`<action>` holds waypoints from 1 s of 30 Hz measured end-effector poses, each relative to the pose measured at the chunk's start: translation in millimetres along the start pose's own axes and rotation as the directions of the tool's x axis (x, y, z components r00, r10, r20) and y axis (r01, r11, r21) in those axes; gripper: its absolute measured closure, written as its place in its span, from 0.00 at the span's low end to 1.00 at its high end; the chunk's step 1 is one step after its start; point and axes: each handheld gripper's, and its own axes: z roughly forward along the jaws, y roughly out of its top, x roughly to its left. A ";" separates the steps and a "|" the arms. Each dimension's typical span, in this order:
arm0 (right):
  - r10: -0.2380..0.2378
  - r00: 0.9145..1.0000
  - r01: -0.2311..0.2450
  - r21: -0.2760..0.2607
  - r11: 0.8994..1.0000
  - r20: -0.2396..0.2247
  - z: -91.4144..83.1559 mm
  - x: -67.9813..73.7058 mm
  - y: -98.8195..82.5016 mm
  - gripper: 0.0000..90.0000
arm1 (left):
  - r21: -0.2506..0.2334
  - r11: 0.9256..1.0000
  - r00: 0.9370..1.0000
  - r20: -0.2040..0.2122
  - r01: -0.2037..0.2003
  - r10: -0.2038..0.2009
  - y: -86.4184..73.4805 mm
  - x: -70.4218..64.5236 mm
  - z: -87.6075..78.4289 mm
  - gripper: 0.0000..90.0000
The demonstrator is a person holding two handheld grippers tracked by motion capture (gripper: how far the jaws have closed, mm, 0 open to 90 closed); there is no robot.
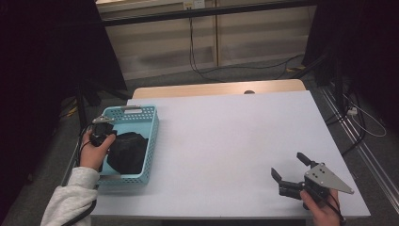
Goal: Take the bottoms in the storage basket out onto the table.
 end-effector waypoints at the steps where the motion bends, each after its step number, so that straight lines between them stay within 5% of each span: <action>1: 0.000 1.000 0.000 -0.001 1.000 0.001 0.0 -0.1 0.0 0.00 | 0.009 1.000 1.000 -0.001 0.005 -0.005 -0.3 0.5 1.7 0.04; 18: 0.001 1.000 -0.001 -0.006 1.000 0.009 -0.8 -0.5 0.4 0.00 | 0.067 0.993 0.992 -0.078 0.101 -0.096 -11.1 6.6 34.0 0.04; 30: -0.004 1.000 0.004 -0.006 1.000 0.013 -0.8 -0.5 0.3 0.00 | 0.128 0.987 0.992 -0.099 0.095 -0.083 -18.5 7.3 51.7 0.02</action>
